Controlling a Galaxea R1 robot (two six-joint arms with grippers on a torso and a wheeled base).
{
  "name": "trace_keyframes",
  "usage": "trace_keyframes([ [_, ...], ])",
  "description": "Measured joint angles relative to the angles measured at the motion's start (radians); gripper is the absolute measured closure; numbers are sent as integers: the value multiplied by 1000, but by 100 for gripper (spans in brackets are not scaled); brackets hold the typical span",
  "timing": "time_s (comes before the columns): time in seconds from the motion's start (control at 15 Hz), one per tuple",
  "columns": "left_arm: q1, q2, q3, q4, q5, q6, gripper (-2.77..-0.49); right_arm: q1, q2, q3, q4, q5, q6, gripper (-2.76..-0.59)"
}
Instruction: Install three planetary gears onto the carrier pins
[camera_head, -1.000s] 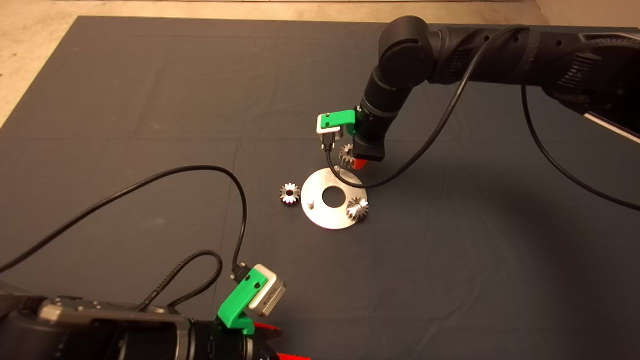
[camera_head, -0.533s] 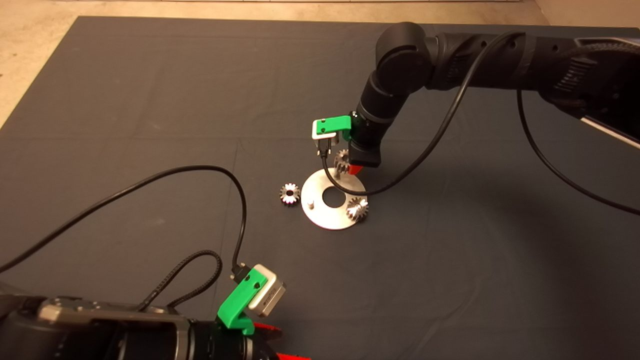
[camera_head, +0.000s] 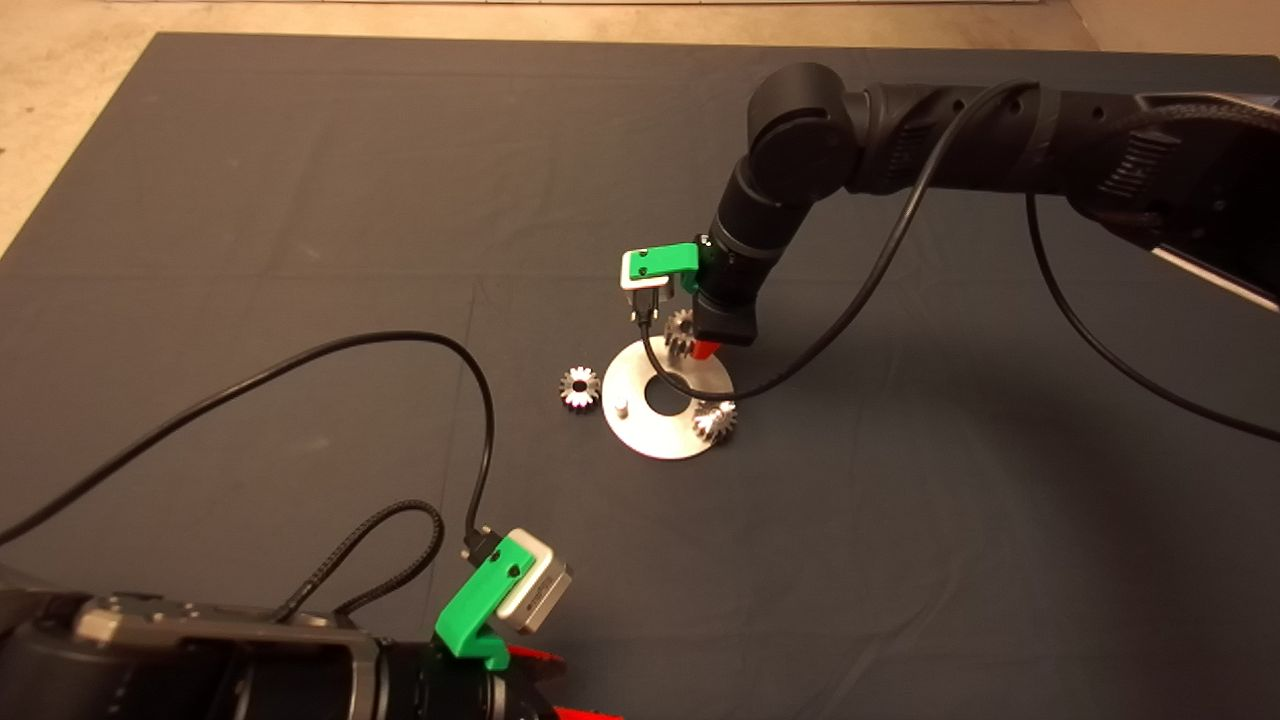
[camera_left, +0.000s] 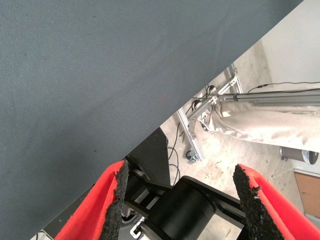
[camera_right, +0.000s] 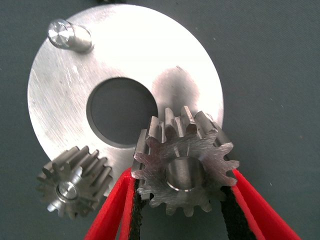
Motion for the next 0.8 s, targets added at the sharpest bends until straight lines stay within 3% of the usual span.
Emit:
trace_keyframes([
  [0.2, 0, 0, 0, 0, 0, 0, -146, -2, 9, 0, 0, 7, 0, -97],
  [0.8, 0, 0, 0, 0, 0, 1, -146, -2, 8, -20, -1, 5, -1, -97],
])
